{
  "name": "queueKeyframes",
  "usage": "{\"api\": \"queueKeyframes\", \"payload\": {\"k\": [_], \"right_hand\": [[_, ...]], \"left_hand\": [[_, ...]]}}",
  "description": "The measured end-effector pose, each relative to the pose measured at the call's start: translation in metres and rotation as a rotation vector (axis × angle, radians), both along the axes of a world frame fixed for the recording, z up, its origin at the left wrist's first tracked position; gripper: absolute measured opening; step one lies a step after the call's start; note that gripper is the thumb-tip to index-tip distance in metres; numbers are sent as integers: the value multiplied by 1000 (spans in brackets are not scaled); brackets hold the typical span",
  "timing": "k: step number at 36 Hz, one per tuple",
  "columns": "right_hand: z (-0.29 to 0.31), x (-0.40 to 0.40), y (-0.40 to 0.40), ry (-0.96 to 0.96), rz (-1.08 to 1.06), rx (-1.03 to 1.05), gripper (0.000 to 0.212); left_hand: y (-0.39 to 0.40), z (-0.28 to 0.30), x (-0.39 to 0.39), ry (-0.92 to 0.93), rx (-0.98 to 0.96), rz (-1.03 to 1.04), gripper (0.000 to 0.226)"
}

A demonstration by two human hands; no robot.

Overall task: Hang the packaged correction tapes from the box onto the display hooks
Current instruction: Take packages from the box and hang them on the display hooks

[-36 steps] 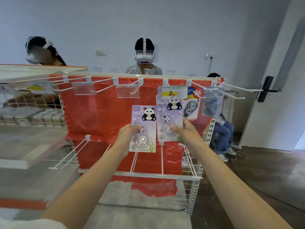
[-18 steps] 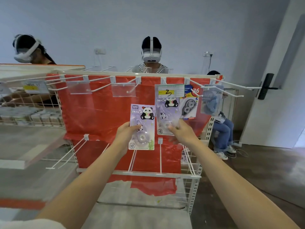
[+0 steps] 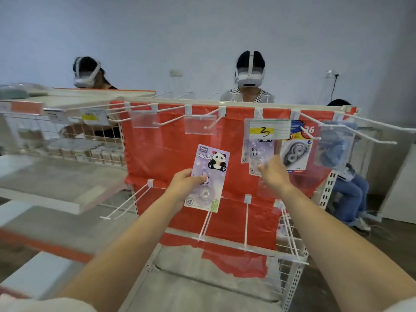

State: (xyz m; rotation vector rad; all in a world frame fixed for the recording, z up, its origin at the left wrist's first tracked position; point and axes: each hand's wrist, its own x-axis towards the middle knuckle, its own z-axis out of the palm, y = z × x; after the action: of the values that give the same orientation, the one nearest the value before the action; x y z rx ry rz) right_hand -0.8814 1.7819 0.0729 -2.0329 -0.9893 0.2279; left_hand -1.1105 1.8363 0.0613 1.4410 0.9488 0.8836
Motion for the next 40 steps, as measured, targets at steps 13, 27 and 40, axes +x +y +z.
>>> {"api": "queueKeyframes", "payload": {"k": [13, 27, 40], "right_hand": [[10, -2, -3, 96, -11, 134, 47], [-1, -3, -26, -270, 110, -297, 37], [3, -26, -88, -379, 368, -312, 39]], "left_hand": [[4, -8, -2, 32, -8, 9, 3], [-9, -8, 17, 14, -44, -59, 9], [-38, -7, 64, -100, -71, -145, 13]]}}
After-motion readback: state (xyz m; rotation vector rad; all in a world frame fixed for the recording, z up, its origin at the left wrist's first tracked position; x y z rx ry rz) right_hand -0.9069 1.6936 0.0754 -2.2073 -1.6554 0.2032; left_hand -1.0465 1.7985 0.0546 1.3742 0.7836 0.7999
